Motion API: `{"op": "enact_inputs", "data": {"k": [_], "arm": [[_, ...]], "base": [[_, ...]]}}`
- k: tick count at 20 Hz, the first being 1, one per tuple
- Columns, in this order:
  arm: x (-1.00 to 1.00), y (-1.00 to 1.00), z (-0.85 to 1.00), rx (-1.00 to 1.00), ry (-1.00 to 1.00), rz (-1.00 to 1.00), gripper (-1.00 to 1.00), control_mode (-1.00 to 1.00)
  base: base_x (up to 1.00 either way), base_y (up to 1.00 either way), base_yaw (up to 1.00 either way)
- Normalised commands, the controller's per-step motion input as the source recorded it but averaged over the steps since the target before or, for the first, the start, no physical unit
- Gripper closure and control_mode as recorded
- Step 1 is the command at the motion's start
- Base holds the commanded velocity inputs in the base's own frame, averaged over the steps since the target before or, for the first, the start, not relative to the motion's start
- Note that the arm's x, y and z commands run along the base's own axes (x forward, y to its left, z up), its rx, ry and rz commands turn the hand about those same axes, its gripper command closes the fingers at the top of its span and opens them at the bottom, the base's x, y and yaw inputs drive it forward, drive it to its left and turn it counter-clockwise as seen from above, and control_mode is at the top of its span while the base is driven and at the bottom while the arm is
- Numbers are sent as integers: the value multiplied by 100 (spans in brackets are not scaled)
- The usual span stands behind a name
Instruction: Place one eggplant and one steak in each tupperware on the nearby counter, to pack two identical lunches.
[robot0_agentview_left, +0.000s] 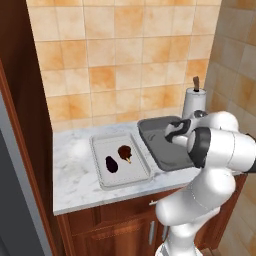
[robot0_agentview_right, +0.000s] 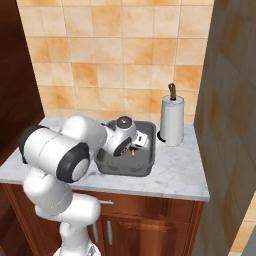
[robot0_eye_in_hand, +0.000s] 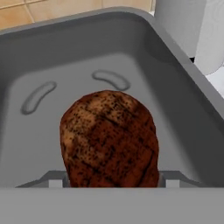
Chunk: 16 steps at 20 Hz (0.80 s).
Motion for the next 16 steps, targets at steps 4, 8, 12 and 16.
{"op": "enact_inputs", "data": {"k": [4, 8, 12, 16], "arm": [[37, -1, -34, 0, 0, 0, -100, -100], [36, -9, -32, 0, 0, 0, -100, -100], [11, -30, 47, 0, 0, 0, -100, -100], [-53, -24, 100, 0, 0, 0, -100, -100]], "base": [[0, 0, 0], [0, 0, 0], [0, 0, 0], [0, 0, 0]]}}
